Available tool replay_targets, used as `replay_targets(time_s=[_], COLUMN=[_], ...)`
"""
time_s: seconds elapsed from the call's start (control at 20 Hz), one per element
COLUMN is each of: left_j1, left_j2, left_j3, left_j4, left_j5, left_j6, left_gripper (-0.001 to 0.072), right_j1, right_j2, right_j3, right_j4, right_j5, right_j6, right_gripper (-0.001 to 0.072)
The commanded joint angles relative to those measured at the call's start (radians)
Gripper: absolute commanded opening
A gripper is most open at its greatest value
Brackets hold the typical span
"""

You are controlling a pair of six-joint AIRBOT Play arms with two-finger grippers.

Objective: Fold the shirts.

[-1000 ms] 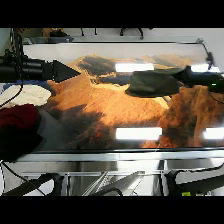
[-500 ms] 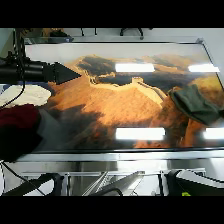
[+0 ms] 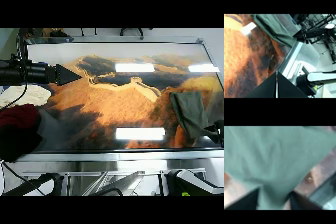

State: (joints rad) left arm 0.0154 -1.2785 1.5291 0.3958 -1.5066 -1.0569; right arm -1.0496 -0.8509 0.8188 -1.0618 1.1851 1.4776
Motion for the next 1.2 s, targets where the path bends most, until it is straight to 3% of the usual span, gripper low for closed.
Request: replay_targets(time_s=[0.0, 0.15, 0.3, 0.4, 0.5, 0.6, 0.75, 1.0, 1.15], left_j1=[0.000, 0.000, 0.010, 0.035, 0.069, 0.105, 0.117, 0.018, -0.044], left_j2=[0.000, 0.000, 0.000, 0.000, 0.000, 0.000, 0.054, 0.375, 0.505], left_j3=[0.000, 0.000, 0.001, 0.001, 0.001, 0.000, -0.053, -0.546, -0.770], left_j4=[0.002, 0.000, -0.003, -0.007, -0.006, 0.007, 0.098, 0.169, 0.185], left_j5=[0.006, 0.007, 0.023, 0.033, 0.050, 0.052, 0.050, 0.193, 0.261], left_j6=[0.002, 0.002, 0.002, 0.001, 0.002, 0.001, -0.037, -0.043, -0.053], left_gripper=[0.0012, 0.0012, 0.0012, 0.0012, 0.0012, 0.0010, 0.0008, 0.0008, 0.0008], right_j1=[-0.002, -0.002, 0.001, 0.036, 0.124, 0.266, 0.568, 1.137, 1.242], right_j2=[0.035, 0.044, 0.069, 0.071, 0.071, 0.075, 0.094, 0.197, 0.174], right_j3=[-0.022, -0.016, 0.080, 0.189, 0.257, 0.271, 0.237, -0.087, -0.138], right_j4=[-0.126, -0.180, -0.105, 0.085, 0.265, 0.335, 0.321, 0.224, 0.237], right_j5=[0.053, 0.092, 0.099, 0.098, 0.073, 0.014, -0.043, -0.294, -0.333], right_j6=[0.072, 0.102, 0.103, 0.018, -0.061, -0.089, -0.091, -0.027, -0.024], right_gripper=[0.0505, 0.0504, 0.0485, 0.0141, 0.0022, 0.0021, 0.0021, 0.0021, 0.0022])
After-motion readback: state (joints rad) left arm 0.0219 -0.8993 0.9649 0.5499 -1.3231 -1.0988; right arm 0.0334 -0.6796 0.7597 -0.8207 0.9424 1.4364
